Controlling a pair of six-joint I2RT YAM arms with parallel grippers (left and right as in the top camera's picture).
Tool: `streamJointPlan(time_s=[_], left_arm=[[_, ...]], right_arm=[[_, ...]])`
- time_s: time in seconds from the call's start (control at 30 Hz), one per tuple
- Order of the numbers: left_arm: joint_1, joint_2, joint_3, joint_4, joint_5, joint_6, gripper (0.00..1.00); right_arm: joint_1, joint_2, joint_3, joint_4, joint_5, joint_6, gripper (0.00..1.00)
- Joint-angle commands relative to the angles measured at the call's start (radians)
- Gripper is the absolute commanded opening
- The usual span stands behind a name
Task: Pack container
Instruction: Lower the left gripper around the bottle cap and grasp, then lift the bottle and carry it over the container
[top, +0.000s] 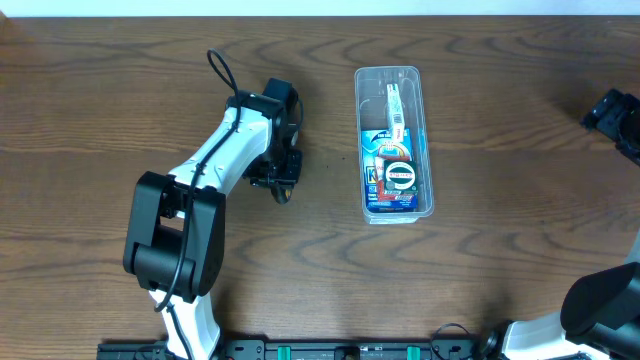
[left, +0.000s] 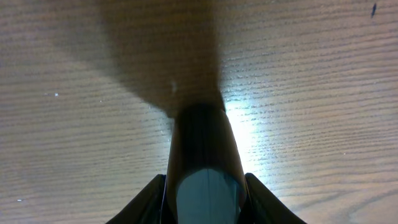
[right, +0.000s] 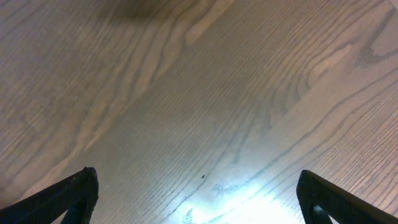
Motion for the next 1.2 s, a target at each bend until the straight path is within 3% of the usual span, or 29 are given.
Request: streamJointPlan(time_s=[0.0, 0.37, 0.83, 1.17], left_arm=[[0.003, -0.001, -0.007, -0.023, 0.007, -0.013, 0.36], [0.003, -0.003, 0.018, -0.060, 0.007, -0.012, 0.36], [0.002, -0.005, 0.280, -0.208, 0.015, -0.013, 0.35], [-0.019, -0.005, 0.550, -0.216, 0.142, -0.087, 0.36]], right_arm=[[-0.006, -0.008, 0.000, 0.000, 0.010, -0.008, 0.99], [-0.007, -0.008, 0.001, 0.000, 0.010, -0.008, 0.99], [-0.006, -0.008, 0.001, 0.000, 0.010, -0.008, 0.99], [-0.006, -0.008, 0.001, 0.000, 0.010, -0.008, 0.99]])
